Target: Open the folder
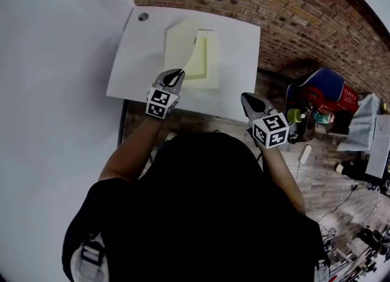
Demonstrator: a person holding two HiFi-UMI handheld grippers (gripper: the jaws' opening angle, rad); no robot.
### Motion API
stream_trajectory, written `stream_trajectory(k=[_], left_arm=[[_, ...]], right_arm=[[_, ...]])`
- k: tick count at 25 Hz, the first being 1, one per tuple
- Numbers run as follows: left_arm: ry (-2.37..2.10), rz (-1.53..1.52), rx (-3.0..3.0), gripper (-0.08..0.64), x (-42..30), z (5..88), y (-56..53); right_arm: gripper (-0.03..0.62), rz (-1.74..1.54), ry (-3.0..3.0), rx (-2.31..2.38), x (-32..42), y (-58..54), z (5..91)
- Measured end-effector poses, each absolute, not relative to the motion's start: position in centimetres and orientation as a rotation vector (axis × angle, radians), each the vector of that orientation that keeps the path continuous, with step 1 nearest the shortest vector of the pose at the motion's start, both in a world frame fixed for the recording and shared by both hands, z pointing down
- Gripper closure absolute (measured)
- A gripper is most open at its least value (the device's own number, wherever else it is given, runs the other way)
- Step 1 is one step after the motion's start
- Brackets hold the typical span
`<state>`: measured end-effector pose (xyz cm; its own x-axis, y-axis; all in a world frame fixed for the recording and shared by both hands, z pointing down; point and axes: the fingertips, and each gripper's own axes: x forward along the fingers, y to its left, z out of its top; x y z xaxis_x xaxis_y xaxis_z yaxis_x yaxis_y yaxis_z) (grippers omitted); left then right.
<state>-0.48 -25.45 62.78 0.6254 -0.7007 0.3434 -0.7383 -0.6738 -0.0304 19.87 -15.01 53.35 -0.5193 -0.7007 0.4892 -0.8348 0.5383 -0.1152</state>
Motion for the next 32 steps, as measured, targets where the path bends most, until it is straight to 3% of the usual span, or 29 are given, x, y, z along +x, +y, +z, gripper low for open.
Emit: stream_trajectory(k=[32], left_arm=[[-1.413,0.056,2.295,0.545,-16.3,61.4,-26.9]], right_arm=[[0.591,0.449,-2.433,1.198,13.5,-18.5,52.7]])
